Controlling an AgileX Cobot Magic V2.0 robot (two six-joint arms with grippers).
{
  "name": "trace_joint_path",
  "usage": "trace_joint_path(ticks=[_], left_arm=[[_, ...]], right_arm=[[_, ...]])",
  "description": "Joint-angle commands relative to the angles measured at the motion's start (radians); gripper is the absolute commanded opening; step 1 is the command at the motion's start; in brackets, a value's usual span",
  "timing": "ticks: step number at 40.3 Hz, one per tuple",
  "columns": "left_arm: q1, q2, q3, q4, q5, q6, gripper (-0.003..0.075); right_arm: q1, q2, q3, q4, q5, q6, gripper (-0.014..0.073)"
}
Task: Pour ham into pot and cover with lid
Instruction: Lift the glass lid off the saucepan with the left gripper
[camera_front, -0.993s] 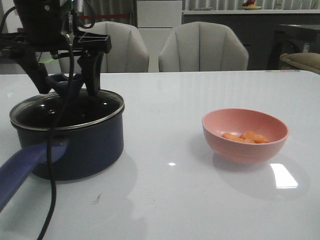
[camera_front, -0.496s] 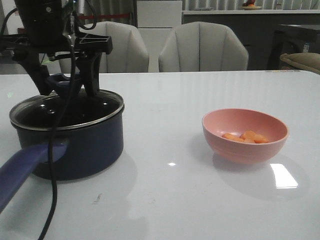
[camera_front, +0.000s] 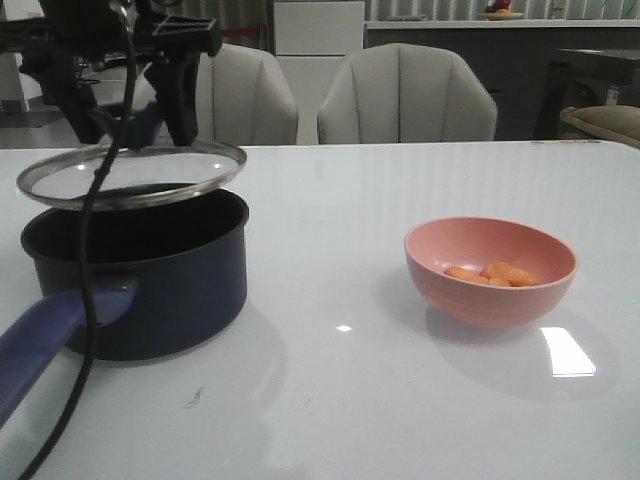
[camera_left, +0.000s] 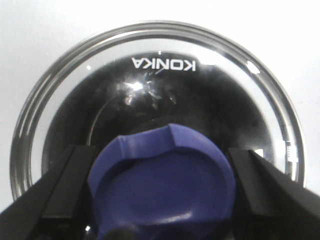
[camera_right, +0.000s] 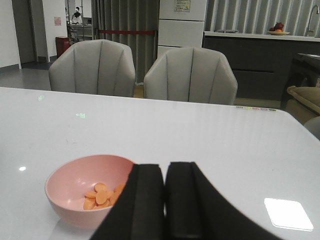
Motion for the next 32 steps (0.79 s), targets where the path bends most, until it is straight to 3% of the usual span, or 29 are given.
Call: trace_joint_path(ticks=[1, 16, 27, 32], left_arm=[[0.004, -0.088, -0.039, 0.050, -0.025, 0.008, 0.0333], [0.179, -0.166, 0.013, 0.082, 0.031, 0.109, 0.0333], [0.366, -0.197, 0.145, 0.009, -0.058, 0.180, 0.0333], [0.433, -0.197, 0.240, -0.005, -0.168, 0.194, 0.0333]], right_arm=[[-0.007, -0.021, -0.006, 0.000, -0.092, -0.008, 0.0158], [-0.007, -0.021, -0.006, 0.000, -0.092, -0.008, 0.0158], [-0.007, -0.021, -0.006, 0.000, -0.092, -0.008, 0.0158], [-0.007, -0.021, -0.006, 0.000, -0.092, -0.008, 0.0158]])
